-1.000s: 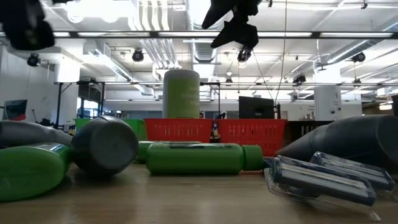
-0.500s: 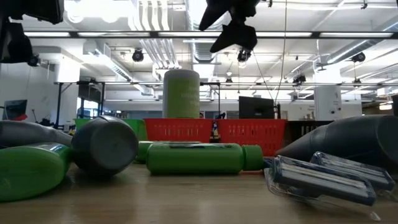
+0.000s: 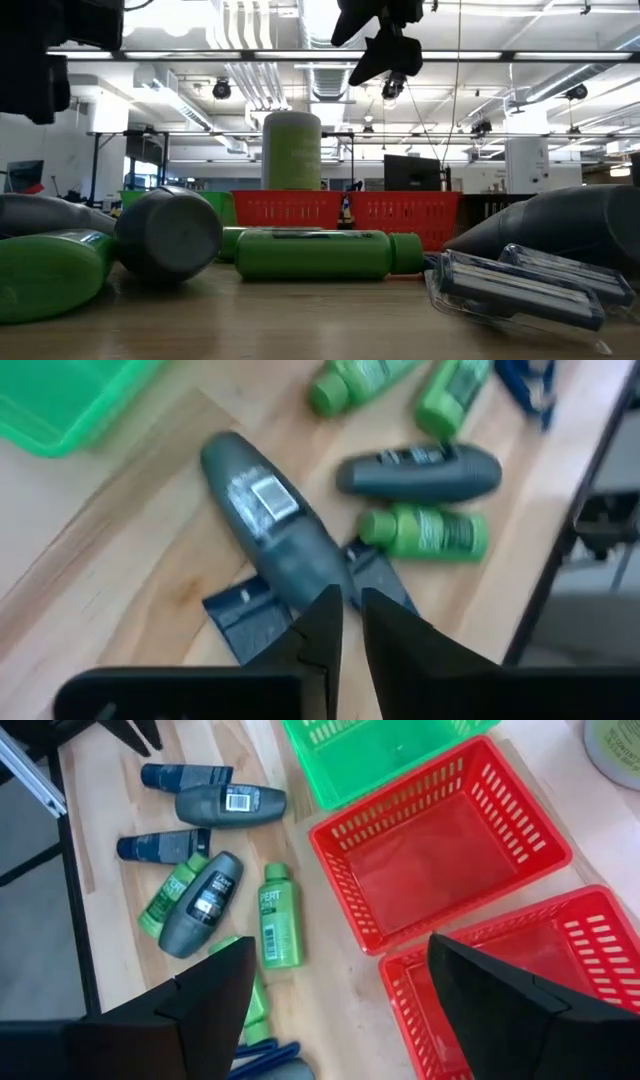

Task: Pick & Place Travel size toiletries
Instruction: Put the black deodorant into the green bin

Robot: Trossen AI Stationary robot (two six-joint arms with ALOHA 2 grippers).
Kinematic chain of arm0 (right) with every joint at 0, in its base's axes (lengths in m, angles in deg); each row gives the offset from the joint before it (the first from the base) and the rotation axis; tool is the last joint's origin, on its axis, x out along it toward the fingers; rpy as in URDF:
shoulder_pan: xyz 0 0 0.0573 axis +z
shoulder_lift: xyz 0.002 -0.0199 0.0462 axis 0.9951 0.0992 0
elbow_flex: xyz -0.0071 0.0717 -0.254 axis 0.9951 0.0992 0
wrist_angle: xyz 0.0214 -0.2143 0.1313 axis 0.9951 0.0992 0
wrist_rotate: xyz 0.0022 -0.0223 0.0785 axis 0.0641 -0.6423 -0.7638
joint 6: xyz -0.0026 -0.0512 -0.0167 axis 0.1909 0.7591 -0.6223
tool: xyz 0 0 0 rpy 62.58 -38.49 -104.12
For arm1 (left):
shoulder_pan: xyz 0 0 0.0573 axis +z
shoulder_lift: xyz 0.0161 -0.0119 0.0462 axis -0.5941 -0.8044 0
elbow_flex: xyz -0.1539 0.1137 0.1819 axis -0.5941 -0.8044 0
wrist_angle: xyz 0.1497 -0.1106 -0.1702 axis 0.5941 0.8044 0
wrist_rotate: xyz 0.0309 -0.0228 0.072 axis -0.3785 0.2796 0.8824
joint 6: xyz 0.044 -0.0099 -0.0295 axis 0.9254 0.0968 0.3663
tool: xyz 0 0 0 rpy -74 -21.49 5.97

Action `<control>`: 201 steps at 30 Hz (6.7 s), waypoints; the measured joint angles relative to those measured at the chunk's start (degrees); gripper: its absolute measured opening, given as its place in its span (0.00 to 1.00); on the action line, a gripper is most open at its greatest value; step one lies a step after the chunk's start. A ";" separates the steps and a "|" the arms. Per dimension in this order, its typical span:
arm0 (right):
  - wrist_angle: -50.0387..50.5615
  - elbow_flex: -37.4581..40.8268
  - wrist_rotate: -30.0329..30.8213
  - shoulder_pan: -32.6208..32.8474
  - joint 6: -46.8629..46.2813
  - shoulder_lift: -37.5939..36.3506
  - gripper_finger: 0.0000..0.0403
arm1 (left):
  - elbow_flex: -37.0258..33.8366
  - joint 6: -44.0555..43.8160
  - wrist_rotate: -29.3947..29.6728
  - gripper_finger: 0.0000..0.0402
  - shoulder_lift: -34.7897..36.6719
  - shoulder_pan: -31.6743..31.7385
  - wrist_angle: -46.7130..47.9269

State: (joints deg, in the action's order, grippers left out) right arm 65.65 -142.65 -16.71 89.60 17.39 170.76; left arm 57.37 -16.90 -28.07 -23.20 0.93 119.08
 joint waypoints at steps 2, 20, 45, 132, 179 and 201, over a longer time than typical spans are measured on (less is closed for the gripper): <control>0.07 0.00 0.00 0.09 -0.01 0.02 0.69 | 0.32 -2.26 2.53 0.10 -1.10 -0.03 -1.83; -2.04 0.11 1.82 2.94 -1.41 0.84 0.81 | 0.55 -21.73 -1.28 0.41 -6.77 3.64 -3.83; -7.32 -1.97 -0.42 3.48 -9.73 8.44 0.86 | 0.40 -14.67 -6.55 0.55 -11.48 5.85 -2.86; -7.25 -1.79 0.02 3.43 -3.23 8.13 0.83 | 9.57 -7.14 -7.47 0.56 -25.36 9.32 1.70; -1.26 -1.75 5.90 2.78 -3.29 0.13 0.90 | -4.56 3.74 0.89 0.56 -4.99 36.41 -6.66; -1.28 -1.75 6.05 2.78 -3.26 0.13 0.90 | -5.33 3.37 0.61 0.69 -6.95 36.63 -12.06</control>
State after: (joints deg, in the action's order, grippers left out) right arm 64.37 -144.40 -10.65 92.38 14.13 170.89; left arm 52.05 -13.54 -27.46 -30.15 37.56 107.02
